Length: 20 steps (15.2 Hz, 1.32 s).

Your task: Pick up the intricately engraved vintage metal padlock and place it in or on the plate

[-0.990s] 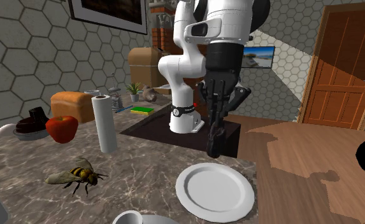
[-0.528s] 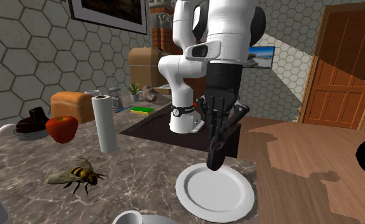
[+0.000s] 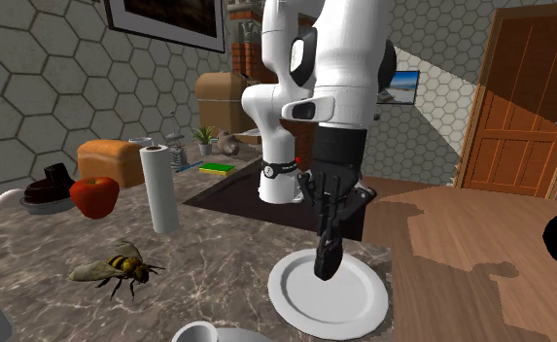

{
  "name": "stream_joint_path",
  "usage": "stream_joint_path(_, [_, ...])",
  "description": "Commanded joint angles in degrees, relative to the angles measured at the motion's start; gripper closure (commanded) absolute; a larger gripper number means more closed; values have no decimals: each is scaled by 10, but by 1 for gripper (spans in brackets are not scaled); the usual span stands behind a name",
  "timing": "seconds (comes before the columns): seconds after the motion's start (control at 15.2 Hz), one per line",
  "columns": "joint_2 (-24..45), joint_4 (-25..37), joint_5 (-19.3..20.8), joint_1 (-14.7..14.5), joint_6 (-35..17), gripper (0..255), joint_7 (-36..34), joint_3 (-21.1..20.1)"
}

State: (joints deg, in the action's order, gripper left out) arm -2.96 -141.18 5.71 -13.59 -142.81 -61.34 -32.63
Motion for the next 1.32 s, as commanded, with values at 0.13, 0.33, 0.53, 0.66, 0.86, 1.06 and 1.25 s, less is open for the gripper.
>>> stream_joint_path(0.13, [18, -4, 19, 2, -19, 255, -14, -1])
stream_joint_path(0.33, [18, -4, 19, 2, -19, 255, -14, 0])
stream_joint_path(0.53, [18, -4, 19, 2, -19, 255, -14, 0])
stream_joint_path(0.66, [18, -4, 19, 2, -19, 0, -14, 0])
stream_joint_path(0.86, [18, -4, 19, 2, -19, 0, -14, 0])
stream_joint_path(1.06, [-22, 3, -21, -2, 20, 0, 14, -1])
stream_joint_path(1.25, [-53, 12, -48, -9, 56, 0, 34, 4])
